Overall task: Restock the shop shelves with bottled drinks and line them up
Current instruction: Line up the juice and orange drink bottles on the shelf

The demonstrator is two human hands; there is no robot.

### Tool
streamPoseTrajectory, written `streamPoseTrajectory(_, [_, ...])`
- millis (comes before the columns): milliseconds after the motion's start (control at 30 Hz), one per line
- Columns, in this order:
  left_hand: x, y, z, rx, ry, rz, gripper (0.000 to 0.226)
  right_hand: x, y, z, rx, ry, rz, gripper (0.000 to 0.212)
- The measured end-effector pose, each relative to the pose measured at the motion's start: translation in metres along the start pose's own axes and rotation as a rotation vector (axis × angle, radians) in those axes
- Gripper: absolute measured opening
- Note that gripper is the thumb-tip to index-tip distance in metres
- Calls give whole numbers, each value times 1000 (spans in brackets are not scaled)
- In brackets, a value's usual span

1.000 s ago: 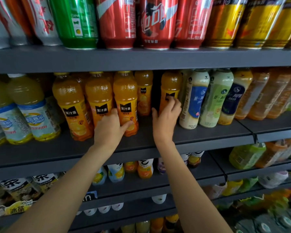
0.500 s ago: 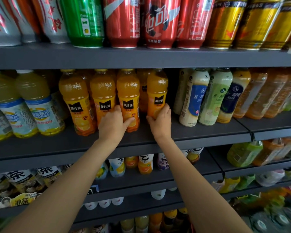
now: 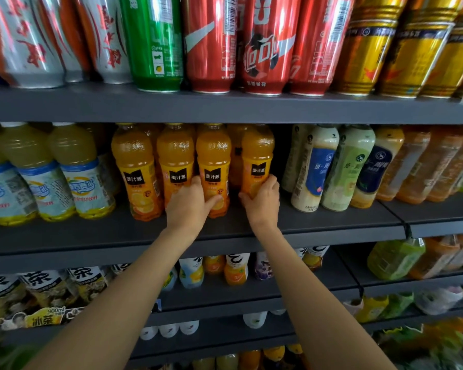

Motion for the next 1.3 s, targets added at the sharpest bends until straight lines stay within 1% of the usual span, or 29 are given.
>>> streamPoseTrajectory(67, [0, 0, 0, -9, 3, 10, 51, 4, 5, -10, 41, -61, 3, 66])
streamPoseTrajectory(167, [0, 0, -1, -21, 3, -1, 52, 11, 15, -28, 56, -144, -9, 70])
streamPoseTrajectory(267, [-1, 0, -1, -23, 17, -9, 53, 13, 19, -33, 66, -165, -25, 74])
streamPoseTrajectory(300, [-1, 0, -1, -23, 19, -11, 53, 12, 17, -28, 109, -128, -12, 77])
streamPoseTrajectory(333, [-2, -1, -1, -19, 17, -14, 53, 9, 11, -20, 185, -51, 13, 77])
streamPoseTrajectory(367, [-2, -1, 0, -16, 17, -18, 53, 5, 5, -10, 273, 58, 33, 71])
streamPoseTrajectory(400, [-2, -2, 1, -15, 16, -23, 52, 0, -1, -2, 325, 171, 40, 61])
streamPoseTrajectory(433, [-2, -2, 1, -14, 15, -29, 52, -5, -7, 0, 319, 261, 40, 53])
streamPoseTrajectory(467, [-2, -1, 1, -15, 15, -39, 52, -9, -12, -3, 262, 305, 30, 50])
streamPoseTrajectory(500, [-2, -1, 0, -16, 17, -46, 52, -13, -16, -13, 172, 288, 1, 53])
streamPoseTrajectory(567, [-2, -1, 0, -17, 14, -59, 52, -18, -21, -41, -31, 123, -128, 64])
streamPoseTrajectory(600, [-2, -1, 0, -21, 13, -63, 53, -19, -22, -54, -116, 26, -218, 67])
streamPoseTrajectory(633, [-2, -1, 0, -26, 13, -66, 53, -19, -24, -64, -181, -56, -289, 66])
streamPoseTrajectory(700, [-2, -1, -1, -33, 13, -75, 53, -17, -26, -74, -241, -139, -330, 60])
streamPoseTrajectory(767, [-1, -1, -1, -36, 9, -87, 53, -14, -29, -74, -225, -119, -256, 61])
streamPoseTrajectory(867, [-2, -2, -2, -34, 11, -81, 54, -12, -38, -68, -113, -75, -113, 66])
streamPoseTrajectory(933, [-2, -2, -1, -33, 13, -84, 55, -10, -45, -65, -113, -89, -132, 66])
streamPoseTrajectory(1000, [-2, -3, -2, -28, 8, -86, 55, -7, -47, -66, -161, -60, -202, 69])
streamPoseTrajectory(1067, [-2, -3, -2, -26, 6, -91, 55, -4, -46, -67, -153, -19, -222, 65])
streamPoseTrajectory(1167, [-2, -2, -1, -35, 8, -104, 55, -2, -44, -63, -56, 7, -118, 53])
streamPoseTrajectory(1300, [-1, 0, -1, -40, 18, -97, 55, -6, -40, -52, -38, 46, -42, 51])
Point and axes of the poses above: each hand's wrist, its own z-axis away from the middle knuckle, its own y-axis out of the back of the hand, x = y × z, the point moved 1 cm from there along -z, towards the middle knuckle, and after that the axes turned 14 degrees about -x, right-handed, at the moved point
